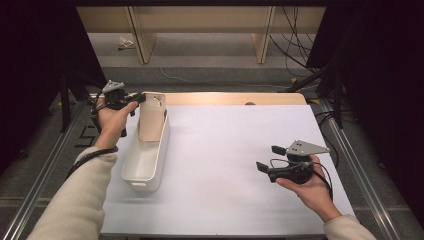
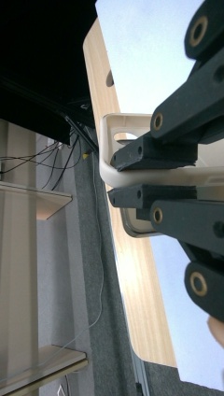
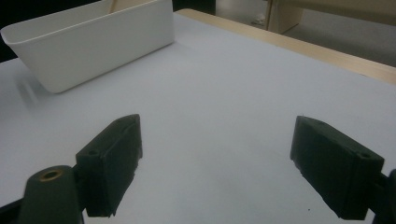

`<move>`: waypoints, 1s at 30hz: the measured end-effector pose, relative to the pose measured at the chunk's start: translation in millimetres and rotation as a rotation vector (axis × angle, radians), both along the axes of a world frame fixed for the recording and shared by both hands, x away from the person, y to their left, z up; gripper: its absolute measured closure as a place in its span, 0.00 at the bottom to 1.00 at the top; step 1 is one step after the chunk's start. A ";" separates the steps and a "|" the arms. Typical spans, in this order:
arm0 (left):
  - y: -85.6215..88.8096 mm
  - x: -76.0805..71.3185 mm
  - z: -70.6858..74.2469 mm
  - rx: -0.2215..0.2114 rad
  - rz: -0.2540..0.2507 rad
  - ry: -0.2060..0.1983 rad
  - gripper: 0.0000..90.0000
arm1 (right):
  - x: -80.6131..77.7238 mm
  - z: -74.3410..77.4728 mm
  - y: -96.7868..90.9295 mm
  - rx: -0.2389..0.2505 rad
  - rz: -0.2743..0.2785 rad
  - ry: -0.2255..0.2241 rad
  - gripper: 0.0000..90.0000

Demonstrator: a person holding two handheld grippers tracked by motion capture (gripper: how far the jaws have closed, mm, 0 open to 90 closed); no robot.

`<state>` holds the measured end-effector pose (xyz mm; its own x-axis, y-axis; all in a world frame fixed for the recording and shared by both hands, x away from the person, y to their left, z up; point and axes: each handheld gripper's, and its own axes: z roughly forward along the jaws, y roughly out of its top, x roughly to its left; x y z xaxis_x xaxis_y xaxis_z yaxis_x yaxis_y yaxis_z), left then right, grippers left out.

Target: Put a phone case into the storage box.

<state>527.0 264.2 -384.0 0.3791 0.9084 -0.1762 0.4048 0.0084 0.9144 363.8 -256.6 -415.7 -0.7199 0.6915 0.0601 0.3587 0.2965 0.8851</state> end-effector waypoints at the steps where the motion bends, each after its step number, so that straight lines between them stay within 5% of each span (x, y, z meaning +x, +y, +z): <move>1: 0.2 0.1 -1.1 -0.001 0.004 -0.001 0.91 | -0.1 0.0 0.0 -0.001 0.000 0.001 0.20; 20: 1.4 2.5 -13.7 0.000 0.025 0.003 0.90 | 0.1 -0.3 0.1 0.001 0.002 0.003 0.20; 30: 1.9 2.9 -16.0 0.056 0.033 0.013 0.85 | 0.4 -0.7 0.2 0.002 0.003 0.002 0.20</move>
